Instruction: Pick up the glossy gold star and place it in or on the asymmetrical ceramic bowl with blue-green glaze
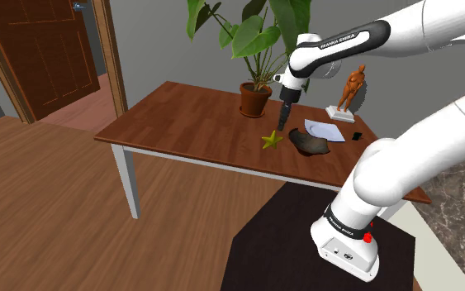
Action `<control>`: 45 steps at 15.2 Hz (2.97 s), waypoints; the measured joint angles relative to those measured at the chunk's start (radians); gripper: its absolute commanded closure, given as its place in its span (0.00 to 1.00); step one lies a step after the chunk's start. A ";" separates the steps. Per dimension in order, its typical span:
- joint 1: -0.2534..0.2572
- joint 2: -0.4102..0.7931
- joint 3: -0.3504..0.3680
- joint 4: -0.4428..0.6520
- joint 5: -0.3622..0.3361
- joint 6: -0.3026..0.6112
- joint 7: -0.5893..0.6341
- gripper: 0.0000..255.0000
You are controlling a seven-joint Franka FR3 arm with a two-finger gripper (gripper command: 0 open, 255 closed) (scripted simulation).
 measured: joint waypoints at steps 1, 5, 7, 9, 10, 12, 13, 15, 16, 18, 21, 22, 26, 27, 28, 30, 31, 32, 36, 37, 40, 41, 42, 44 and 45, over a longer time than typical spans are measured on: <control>0.006 0.034 -0.017 0.000 0.000 0.029 -0.037 0.00; 0.026 0.184 -0.090 0.036 0.023 0.129 -0.199 0.00; 0.033 0.223 -0.100 0.038 0.038 0.163 -0.227 0.00; 0.036 0.238 -0.102 0.021 0.045 0.193 -0.235 0.00; 0.038 0.250 -0.105 0.016 0.051 0.209 -0.243 0.00; 0.041 0.268 -0.108 -0.001 0.061 0.242 -0.251 0.00; 0.043 0.279 -0.110 -0.002 0.068 0.253 -0.256 0.00; 0.045 0.286 -0.111 -0.004 0.072 0.261 -0.260 0.00; 0.045 0.288 -0.111 -0.005 0.073 0.263 -0.260 0.00; 0.045 0.289 -0.111 -0.005 0.074 0.265 -0.261 0.00; 0.045 0.289 -0.111 -0.005 0.074 0.265 -0.261 1.00; 0.045 0.289 -0.111 -0.005 0.074 0.265 -0.261 1.00; 0.045 0.288 -0.111 -0.004 0.074 0.266 -0.262 1.00; 0.045 0.288 -0.111 -0.004 0.074 0.266 -0.262 1.00; 0.045 0.288 -0.111 -0.004 0.074 0.265 -0.262 1.00; 0.045 0.288 -0.111 -0.004 0.074 0.265 -0.262 1.00; 0.045 0.285 -0.110 -0.001 0.071 0.258 -0.259 1.00; 0.043 0.276 -0.109 0.003 0.066 0.246 -0.255 1.00; 0.036 0.230 -0.101 0.019 0.040 0.189 -0.232 1.00; 0.035 0.218 -0.097 0.023 0.035 0.174 -0.225 1.00; 0.031 0.187 -0.090 0.041 0.021 0.129 -0.212 1.00; 0.031 0.181 -0.087 0.050 0.019 0.114 -0.207 1.00; 0.028 0.169 -0.086 0.054 0.014 0.099 -0.204 1.00; 0.025 0.152 -0.082 0.068 0.007 0.069 -0.200 1.00; 0.024 0.144 -0.079 0.072 0.004 0.057 -0.196 1.00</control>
